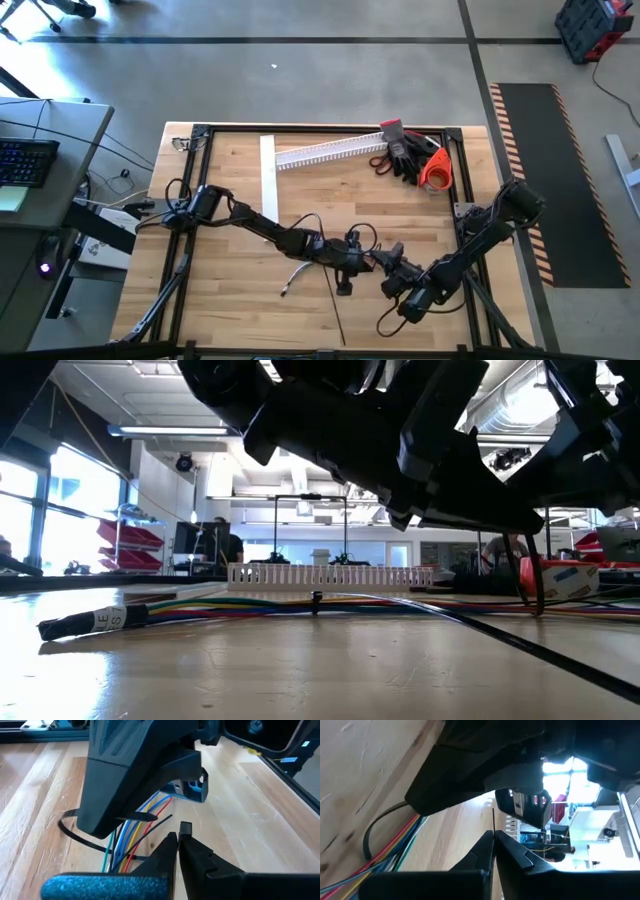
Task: Ziptie cables
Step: Wrap the cable wires with the black zip tie
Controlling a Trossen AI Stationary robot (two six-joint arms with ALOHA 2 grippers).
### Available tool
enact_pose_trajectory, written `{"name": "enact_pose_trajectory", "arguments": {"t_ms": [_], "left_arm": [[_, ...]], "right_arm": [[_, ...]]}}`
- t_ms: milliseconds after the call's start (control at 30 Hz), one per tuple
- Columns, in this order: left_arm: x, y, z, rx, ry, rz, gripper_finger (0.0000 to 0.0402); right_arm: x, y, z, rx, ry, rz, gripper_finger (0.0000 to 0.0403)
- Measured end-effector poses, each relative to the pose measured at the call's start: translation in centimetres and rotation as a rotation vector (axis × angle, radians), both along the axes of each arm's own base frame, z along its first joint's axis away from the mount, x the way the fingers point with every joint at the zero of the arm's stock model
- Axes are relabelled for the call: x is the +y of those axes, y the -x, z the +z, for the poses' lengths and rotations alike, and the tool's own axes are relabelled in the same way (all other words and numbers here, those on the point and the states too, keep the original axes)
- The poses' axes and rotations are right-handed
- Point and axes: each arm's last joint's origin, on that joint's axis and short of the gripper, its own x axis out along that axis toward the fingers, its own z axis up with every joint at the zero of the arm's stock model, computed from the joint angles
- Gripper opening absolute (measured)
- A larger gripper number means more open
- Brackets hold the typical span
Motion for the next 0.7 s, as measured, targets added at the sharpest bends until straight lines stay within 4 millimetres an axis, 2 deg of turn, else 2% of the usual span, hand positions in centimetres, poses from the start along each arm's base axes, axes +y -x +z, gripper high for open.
{"name": "enact_pose_trajectory", "arguments": {"t_ms": [433, 700], "left_arm": [[0.1, 0.0, 0.0, 0.004, 0.002, 0.004, 0.0000], [0.1, 0.0, 0.0, 0.004, 0.002, 0.004, 0.0000]], "right_arm": [[0.2, -0.5, 0.2, 0.004, 0.054, 0.030, 0.0000], [0.4, -0.7, -1.6, 0.022, 0.139, 0.020, 0.0000]]}}
